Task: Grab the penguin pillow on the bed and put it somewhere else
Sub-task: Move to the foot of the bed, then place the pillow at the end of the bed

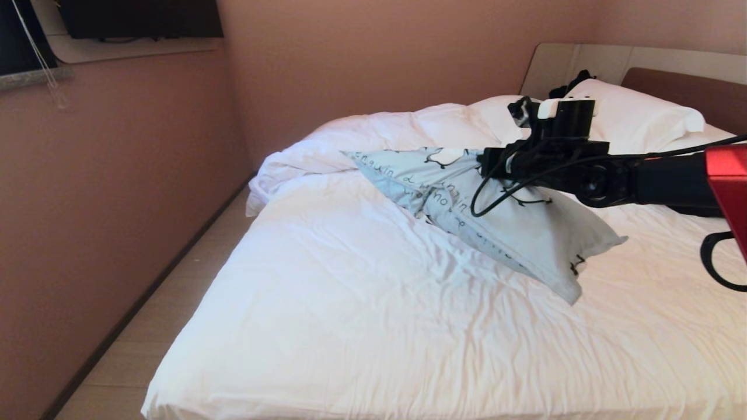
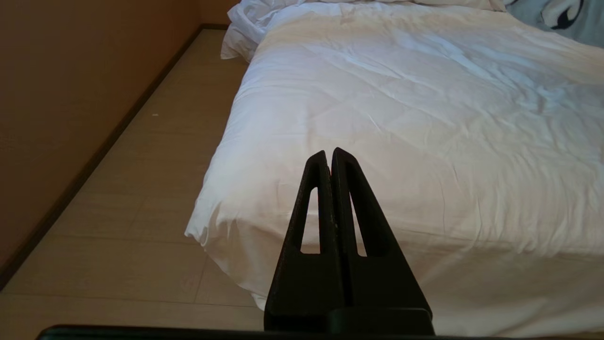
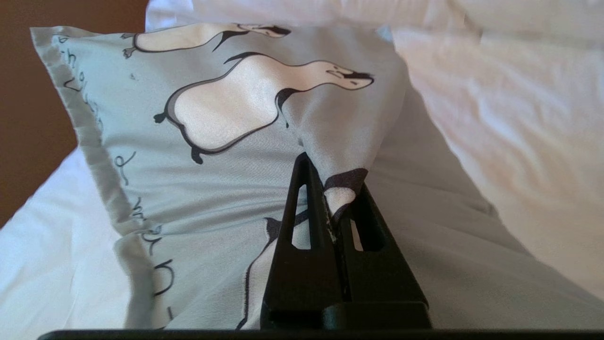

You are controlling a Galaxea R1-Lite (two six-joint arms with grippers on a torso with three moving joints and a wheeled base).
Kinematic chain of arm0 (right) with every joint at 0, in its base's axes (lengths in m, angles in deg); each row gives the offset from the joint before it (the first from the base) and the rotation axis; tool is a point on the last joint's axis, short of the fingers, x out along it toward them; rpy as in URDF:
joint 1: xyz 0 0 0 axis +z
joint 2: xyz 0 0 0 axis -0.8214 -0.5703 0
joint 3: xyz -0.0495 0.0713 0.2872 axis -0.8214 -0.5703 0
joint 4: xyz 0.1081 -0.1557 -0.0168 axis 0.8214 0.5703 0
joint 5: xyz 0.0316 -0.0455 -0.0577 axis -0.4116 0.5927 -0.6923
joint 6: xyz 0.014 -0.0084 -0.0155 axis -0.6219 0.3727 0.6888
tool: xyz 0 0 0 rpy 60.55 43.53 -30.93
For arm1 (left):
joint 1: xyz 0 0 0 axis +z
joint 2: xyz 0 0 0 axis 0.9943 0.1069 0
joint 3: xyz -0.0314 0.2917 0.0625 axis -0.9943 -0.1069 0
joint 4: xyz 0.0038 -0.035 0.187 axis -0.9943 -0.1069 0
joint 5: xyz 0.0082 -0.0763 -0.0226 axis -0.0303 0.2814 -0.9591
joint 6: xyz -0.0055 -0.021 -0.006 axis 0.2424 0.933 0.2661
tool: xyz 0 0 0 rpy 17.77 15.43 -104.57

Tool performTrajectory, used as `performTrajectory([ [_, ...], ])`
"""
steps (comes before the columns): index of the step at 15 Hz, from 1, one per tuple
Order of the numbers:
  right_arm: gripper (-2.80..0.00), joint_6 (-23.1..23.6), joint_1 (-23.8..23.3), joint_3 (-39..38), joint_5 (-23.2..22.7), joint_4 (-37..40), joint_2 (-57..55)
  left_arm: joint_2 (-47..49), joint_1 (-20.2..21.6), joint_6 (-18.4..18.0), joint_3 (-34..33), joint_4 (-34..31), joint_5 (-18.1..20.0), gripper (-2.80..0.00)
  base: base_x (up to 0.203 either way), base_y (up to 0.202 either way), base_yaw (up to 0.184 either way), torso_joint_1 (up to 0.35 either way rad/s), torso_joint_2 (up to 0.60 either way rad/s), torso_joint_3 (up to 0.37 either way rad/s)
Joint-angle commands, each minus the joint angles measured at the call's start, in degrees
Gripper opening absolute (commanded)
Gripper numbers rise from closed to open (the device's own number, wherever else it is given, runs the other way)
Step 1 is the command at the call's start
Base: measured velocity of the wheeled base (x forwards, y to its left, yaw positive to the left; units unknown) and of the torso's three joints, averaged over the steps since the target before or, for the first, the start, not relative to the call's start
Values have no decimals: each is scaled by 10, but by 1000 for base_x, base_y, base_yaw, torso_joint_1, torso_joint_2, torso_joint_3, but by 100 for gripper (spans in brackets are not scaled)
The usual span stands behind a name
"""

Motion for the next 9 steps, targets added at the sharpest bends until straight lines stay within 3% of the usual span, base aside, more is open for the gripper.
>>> performTrajectory([
  [1, -280, 13, 25, 44, 71, -26, -54, 0, 0, 1, -2, 0, 0, -280, 0, 0, 0, 0, 0, 0],
  [9, -280, 42, 105, 50, 162, -56, -126, 0, 0, 1, -2, 0, 0, -280, 0, 0, 0, 0, 0, 0],
])
